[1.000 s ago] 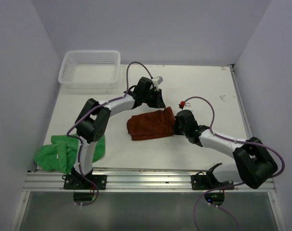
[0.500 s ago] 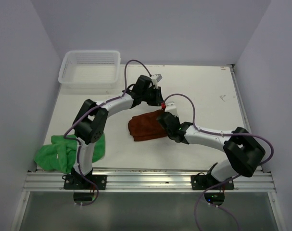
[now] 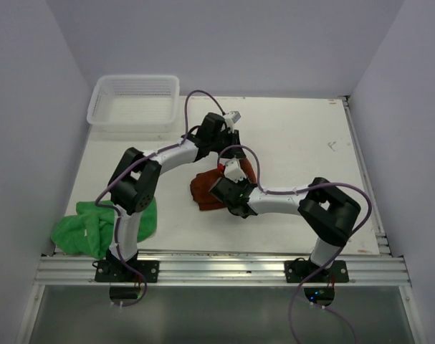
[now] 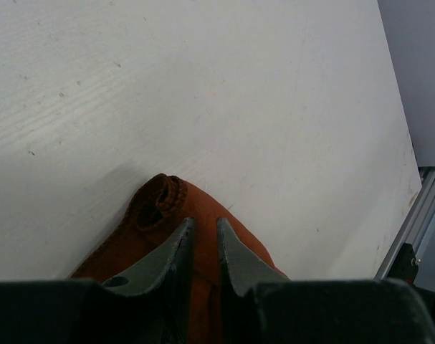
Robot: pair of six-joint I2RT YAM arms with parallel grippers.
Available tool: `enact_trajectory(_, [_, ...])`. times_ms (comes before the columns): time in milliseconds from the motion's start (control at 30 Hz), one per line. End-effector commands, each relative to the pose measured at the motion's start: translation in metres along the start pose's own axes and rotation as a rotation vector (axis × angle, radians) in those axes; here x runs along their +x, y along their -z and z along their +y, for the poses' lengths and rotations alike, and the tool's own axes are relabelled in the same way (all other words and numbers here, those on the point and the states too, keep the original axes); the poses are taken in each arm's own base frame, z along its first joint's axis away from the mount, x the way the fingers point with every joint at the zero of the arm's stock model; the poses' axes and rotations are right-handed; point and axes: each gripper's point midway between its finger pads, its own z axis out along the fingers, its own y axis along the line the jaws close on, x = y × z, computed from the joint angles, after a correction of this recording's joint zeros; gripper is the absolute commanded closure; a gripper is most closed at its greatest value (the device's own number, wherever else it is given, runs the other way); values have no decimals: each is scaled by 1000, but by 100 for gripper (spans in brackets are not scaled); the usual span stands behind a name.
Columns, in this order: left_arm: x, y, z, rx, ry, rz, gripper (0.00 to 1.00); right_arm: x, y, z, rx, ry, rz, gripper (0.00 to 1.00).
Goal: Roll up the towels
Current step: Roll the towel
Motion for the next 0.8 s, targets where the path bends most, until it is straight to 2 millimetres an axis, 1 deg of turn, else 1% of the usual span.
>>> enact_trajectory(0, [-15, 16, -18, 63, -17, -49, 78, -11, 0, -6, 93, 46, -24, 100])
enact_trajectory(33, [-13, 16, -17, 62, -15, -45, 78, -11, 0, -4, 100, 65, -21, 100])
enact_trajectory(67, [-11, 16, -17, 64, -12, -39, 78, -17, 1, -2, 118, 74, -34, 100])
enact_trajectory(100, [-8, 17, -17, 66, -12, -33, 78, -17, 0, -1, 125, 90, -31, 100])
enact_trajectory(133, [-10, 16, -19, 82, -21, -46, 78, -13, -3, 3, 134, 121, -17, 100])
enact_trajectory(200, [-9, 16, -19, 87, -24, -45, 78, -17, -3, 8, 135, 137, -17, 100])
enact_trajectory(467, [9, 17, -13, 88, -24, -16, 79, -16, -11, 29, 141, 230, 32, 100])
enact_trajectory(500, [10, 20, -15, 92, -24, -18, 80, -16, -12, 30, 141, 235, 36, 100])
enact_trajectory(533, [14, 21, -13, 93, -21, -16, 80, -14, -13, 30, 144, 251, 48, 100])
enact_trajectory(567, [14, 23, -15, 99, -21, -20, 80, -16, -13, 33, 142, 248, 47, 100])
enact_trajectory(633, [16, 27, -18, 112, -20, -28, 80, -12, -15, 36, 139, 266, 64, 100])
enact_trajectory(667, [16, 28, -19, 118, -22, -33, 80, -15, -16, 37, 139, 266, 63, 100])
enact_trajectory(733, [14, 33, -24, 129, -29, -41, 80, -11, -18, 39, 144, 291, 79, 100])
enact_trajectory(767, [13, 34, -24, 129, -31, -43, 80, -13, -18, 41, 143, 293, 80, 100])
